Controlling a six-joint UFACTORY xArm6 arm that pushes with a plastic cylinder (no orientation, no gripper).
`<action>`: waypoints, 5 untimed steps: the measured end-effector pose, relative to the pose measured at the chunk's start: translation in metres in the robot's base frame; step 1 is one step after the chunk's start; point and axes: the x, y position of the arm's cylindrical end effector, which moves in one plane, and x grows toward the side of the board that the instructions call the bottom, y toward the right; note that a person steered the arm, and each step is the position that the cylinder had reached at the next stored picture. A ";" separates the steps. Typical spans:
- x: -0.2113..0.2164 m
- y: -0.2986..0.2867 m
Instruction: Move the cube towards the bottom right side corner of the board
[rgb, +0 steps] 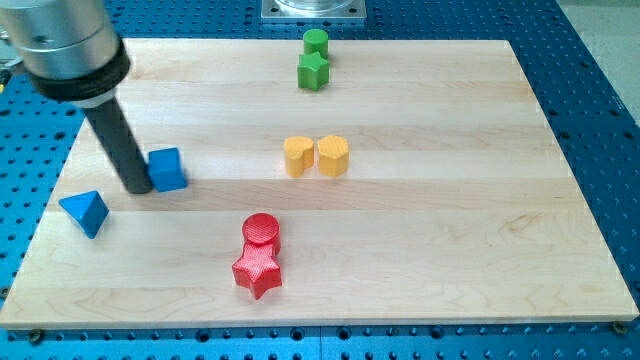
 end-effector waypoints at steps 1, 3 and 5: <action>-0.013 0.049; -0.026 0.130; 0.069 0.232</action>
